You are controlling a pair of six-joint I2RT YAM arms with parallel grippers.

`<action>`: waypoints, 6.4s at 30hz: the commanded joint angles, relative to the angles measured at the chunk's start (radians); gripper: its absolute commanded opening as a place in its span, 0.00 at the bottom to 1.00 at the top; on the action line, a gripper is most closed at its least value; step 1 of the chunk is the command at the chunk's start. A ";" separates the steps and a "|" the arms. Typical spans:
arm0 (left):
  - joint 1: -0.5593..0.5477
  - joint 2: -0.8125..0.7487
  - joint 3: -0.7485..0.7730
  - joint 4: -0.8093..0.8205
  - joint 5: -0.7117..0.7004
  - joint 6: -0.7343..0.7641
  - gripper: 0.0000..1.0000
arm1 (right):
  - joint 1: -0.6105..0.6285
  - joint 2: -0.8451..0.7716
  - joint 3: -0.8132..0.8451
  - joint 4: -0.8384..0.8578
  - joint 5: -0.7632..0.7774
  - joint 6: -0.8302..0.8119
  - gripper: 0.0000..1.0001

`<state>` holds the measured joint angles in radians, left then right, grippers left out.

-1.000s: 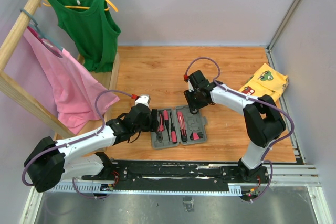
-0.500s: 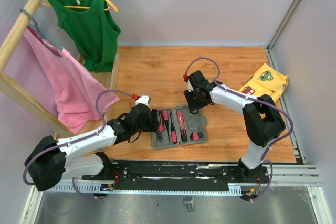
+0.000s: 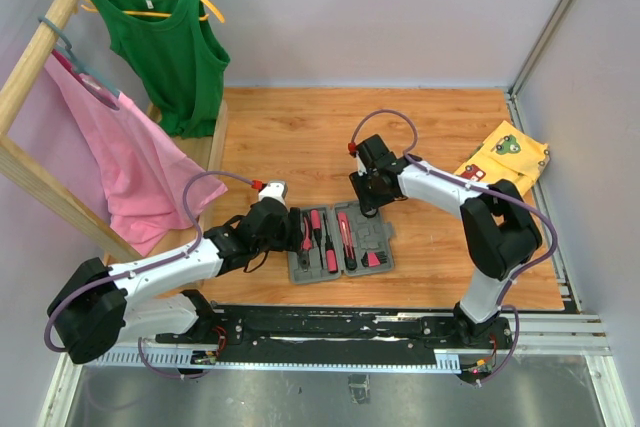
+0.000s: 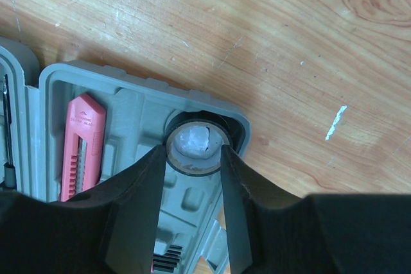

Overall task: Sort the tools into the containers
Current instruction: Adjust the engineering item in the storage box.

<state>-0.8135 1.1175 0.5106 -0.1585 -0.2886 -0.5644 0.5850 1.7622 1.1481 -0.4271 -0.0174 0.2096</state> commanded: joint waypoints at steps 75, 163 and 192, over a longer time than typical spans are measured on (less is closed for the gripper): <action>-0.116 0.632 0.584 0.137 0.125 -0.081 0.50 | -0.187 -0.078 -0.087 0.101 -0.243 -0.010 0.15; -0.140 0.987 0.634 -0.050 0.020 -0.200 0.01 | -0.180 -0.117 -0.203 0.100 -0.203 0.014 0.12; -0.152 1.089 0.573 -0.121 0.021 -0.207 0.01 | -0.156 -0.133 -0.262 0.110 -0.198 0.048 0.12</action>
<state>-0.9466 2.0113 1.2045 0.0368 -0.2840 -0.7929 0.4156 1.6157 0.9344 -0.2428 -0.2039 0.2352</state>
